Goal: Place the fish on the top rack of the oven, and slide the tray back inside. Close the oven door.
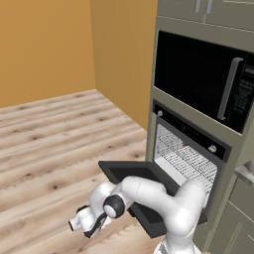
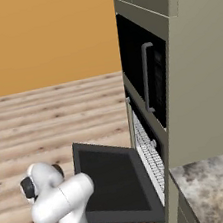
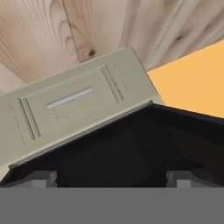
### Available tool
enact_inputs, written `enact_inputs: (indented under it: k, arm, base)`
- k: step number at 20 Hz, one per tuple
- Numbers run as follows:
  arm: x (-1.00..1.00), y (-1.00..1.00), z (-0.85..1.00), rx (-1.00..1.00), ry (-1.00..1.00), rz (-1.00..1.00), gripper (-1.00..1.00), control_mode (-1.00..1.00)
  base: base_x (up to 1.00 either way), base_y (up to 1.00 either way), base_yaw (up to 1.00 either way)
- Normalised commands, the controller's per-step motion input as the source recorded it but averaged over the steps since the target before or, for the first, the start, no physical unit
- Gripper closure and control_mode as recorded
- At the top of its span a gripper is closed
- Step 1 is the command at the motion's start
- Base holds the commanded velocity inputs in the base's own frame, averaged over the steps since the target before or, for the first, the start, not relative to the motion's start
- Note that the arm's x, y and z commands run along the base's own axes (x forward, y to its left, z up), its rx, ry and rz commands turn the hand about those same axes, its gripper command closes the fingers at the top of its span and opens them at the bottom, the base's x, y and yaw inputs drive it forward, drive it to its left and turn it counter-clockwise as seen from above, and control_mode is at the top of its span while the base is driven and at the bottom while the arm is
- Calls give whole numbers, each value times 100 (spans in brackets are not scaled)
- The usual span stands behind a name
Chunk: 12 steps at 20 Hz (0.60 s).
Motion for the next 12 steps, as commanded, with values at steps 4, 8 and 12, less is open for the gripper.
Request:
enact_inputs:
  k: [4,8,12]
  arm:
    - [43,0,-93,-12,0,-7,-100,-100]
    - [35,0,-100,-16,0,-8,-100,-100]
    - [10,-24,-91,-18,0,-12,-100,-100]
  base:
    - [0,0,0]
    - [0,0,0]
    - [0,0,0]
